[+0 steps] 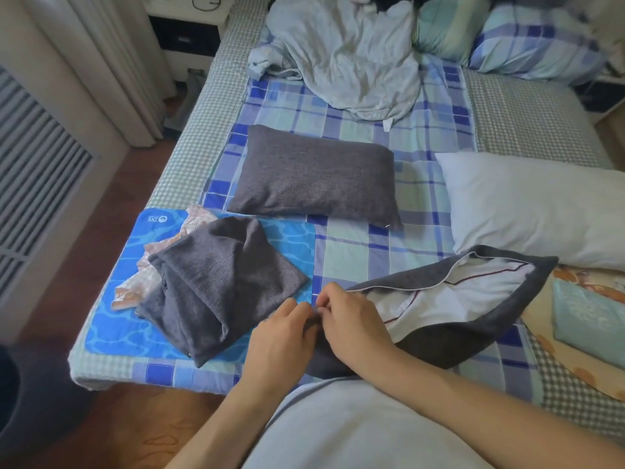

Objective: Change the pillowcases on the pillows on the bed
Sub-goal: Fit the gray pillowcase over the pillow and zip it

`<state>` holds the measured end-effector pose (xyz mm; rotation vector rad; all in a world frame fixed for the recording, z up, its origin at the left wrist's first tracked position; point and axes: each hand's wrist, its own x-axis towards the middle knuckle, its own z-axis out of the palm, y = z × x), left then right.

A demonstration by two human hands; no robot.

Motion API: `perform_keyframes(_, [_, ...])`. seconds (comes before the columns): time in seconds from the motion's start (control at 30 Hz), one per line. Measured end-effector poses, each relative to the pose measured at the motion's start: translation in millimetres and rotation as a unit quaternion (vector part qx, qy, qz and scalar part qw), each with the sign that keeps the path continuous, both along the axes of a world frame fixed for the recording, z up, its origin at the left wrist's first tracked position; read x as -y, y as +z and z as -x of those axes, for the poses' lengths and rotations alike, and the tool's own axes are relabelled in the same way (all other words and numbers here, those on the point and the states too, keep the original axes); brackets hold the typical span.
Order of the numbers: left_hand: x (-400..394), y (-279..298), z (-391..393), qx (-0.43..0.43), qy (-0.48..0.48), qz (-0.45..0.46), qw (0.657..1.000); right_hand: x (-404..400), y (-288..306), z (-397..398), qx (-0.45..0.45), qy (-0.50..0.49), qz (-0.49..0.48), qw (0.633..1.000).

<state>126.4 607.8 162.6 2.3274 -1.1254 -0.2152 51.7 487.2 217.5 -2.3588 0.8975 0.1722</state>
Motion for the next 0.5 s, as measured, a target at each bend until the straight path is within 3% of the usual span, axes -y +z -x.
perform_keyframes(0.1, [-1,4,1,0.026,0.005,-0.028,0.999,4,-1,0,0.005,-0.143,-0.111,0.983])
perform_keyframes(0.2, [-4,5,5,0.024,0.016,-0.037,0.999,8,-2,3,0.009,-0.285,-0.281,0.917])
perform_keyframes(0.5, [-4,11,9,0.053,-0.017,-0.006,0.998,12,4,9,-0.031,-0.27,-0.355,0.894])
